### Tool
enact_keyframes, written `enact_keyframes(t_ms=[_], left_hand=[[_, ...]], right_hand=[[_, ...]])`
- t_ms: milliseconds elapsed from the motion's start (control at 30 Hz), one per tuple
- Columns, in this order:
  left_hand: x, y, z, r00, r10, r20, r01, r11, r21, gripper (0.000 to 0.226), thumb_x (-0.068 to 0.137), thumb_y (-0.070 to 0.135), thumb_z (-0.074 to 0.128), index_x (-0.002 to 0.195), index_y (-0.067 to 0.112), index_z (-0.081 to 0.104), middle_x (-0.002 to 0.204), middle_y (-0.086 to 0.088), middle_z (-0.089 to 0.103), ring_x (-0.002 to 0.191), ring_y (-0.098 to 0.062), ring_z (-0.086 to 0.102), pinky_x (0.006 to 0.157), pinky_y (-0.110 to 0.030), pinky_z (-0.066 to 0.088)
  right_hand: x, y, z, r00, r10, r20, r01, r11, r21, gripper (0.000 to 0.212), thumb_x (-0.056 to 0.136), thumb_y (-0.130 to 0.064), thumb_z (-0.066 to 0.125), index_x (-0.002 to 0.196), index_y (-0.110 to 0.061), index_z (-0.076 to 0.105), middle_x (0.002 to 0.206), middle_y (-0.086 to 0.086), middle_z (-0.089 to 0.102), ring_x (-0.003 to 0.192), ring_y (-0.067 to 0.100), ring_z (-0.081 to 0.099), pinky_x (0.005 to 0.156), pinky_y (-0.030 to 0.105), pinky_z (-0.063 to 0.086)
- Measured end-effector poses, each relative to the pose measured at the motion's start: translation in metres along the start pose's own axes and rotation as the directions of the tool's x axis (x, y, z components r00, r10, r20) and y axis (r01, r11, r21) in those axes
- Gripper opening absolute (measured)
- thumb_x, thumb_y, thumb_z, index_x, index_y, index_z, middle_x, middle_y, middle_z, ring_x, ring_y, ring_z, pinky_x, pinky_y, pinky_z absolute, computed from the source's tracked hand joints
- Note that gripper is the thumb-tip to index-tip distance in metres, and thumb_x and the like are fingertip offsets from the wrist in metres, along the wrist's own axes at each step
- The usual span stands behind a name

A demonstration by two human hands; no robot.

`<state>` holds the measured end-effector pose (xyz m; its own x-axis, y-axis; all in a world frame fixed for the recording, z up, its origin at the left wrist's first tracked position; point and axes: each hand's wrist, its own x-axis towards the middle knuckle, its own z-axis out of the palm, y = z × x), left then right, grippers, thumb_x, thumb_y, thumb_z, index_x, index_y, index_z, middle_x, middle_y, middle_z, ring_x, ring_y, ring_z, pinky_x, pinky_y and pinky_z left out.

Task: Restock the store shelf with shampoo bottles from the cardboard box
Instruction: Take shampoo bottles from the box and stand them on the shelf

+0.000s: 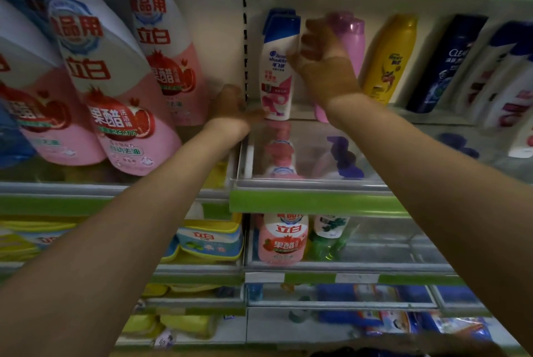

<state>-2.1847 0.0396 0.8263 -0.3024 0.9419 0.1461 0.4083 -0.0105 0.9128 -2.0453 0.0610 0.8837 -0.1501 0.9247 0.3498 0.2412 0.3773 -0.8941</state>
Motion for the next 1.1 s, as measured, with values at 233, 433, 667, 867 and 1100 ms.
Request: enact_keyframes(t_ms=[233,433,667,867,1100], left_hand=[[0.024,-0.009,0.012,0.999,0.007,0.042,-0.003,0.995,-0.096,0.050,0.075,0.012,0.079,0.119,0.002,0.057,0.104,-0.003,0.064,0.082,-0.007,0.062,0.053,-0.003,0.045],[0.035,-0.015,0.026,1.000,0.000,0.011,0.001,0.996,-0.087,0.026,0.075,0.025,0.080,0.088,0.020,0.058,0.086,0.007,0.066,0.087,-0.014,0.065,0.076,-0.024,0.053],[0.036,-0.016,0.028,1.000,0.009,0.003,-0.009,0.998,-0.068,0.029,0.076,0.030,0.079,0.091,0.023,0.056,0.093,0.004,0.067,0.091,-0.015,0.065,0.082,-0.028,0.052],[0.037,-0.016,0.028,1.000,0.005,0.000,-0.005,0.999,-0.045,0.029,0.075,0.030,0.079,0.092,0.022,0.056,0.093,0.004,0.067,0.092,-0.017,0.066,0.083,-0.030,0.053],[0.028,-0.010,0.020,0.999,-0.002,-0.033,0.004,0.999,0.045,0.053,0.068,0.039,0.082,0.104,0.011,0.055,0.103,-0.001,0.064,0.094,-0.018,0.061,0.087,-0.036,0.053]], right_hand=[[0.023,0.005,0.009,0.998,-0.027,-0.060,0.026,1.000,-0.010,0.052,0.094,-0.009,0.059,0.141,-0.017,0.041,0.122,0.001,0.051,0.116,0.016,0.052,0.099,0.029,0.050],[0.033,0.012,0.011,0.997,-0.033,-0.077,0.033,0.999,0.000,0.047,0.095,-0.006,0.056,0.138,-0.018,0.045,0.100,-0.009,0.055,0.103,0.010,0.058,0.092,0.027,0.054],[0.034,0.018,0.010,0.996,-0.049,-0.069,0.048,0.999,-0.018,0.049,0.095,-0.005,0.055,0.141,-0.019,0.043,0.114,0.004,0.060,0.108,0.014,0.059,0.092,0.030,0.055],[0.036,0.019,0.011,0.996,-0.051,-0.066,0.048,0.998,-0.045,0.057,0.095,-0.008,0.056,0.146,-0.023,0.035,0.118,0.004,0.060,0.107,0.014,0.059,0.096,0.029,0.052],[0.016,0.021,0.006,0.996,-0.082,-0.041,0.084,0.996,0.031,0.069,0.093,-0.008,0.060,0.151,-0.018,0.024,0.135,0.012,0.048,0.126,0.022,0.049,0.107,0.034,0.043]])
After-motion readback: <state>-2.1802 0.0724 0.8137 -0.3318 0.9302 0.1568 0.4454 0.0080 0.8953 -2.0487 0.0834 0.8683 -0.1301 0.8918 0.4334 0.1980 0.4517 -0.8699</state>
